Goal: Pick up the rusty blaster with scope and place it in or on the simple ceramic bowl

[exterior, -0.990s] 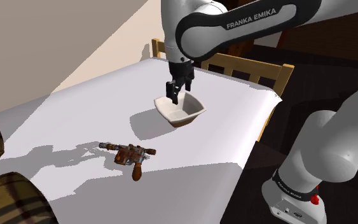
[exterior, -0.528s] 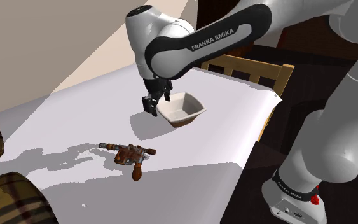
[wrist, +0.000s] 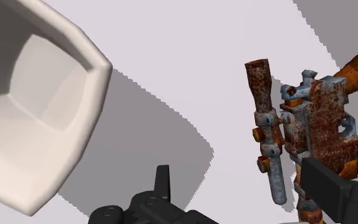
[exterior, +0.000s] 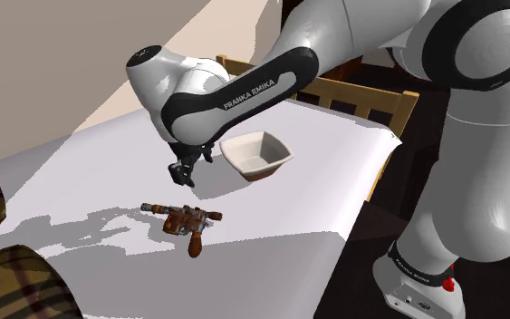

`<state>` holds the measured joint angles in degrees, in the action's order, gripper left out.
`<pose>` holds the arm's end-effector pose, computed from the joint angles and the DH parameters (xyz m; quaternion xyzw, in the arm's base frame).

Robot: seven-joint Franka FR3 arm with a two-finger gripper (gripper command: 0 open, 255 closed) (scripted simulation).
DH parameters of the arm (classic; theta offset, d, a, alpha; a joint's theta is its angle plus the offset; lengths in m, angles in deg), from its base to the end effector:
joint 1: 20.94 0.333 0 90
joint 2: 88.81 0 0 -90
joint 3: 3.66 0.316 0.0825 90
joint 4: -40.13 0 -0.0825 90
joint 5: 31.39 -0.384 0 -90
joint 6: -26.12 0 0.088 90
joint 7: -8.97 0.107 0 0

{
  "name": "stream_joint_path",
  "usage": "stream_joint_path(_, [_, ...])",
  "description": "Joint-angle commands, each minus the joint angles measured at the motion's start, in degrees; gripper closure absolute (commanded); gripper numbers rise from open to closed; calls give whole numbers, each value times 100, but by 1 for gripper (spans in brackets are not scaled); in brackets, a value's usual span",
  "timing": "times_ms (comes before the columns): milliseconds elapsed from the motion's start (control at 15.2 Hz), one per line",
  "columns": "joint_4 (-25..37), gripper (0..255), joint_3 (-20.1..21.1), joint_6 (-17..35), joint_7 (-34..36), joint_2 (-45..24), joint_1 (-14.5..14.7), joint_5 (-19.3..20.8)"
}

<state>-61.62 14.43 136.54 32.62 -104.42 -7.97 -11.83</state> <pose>0.5484 0.2881 0.4044 0.9838 0.1284 0.0071 0.1249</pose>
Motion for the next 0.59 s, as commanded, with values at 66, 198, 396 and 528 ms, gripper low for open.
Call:
stream_joint_path(66, [646,0,27,-125,193,-694,272,290])
stream_joint_path(198, [1126,0,13,-242,265,-1160,465,460])
stream_joint_path(396, [1936,0,-31,-460,315,-1886,779,684])
stream_joint_path(528, [2555,0,-75,-638,305,-2399,1004,812])
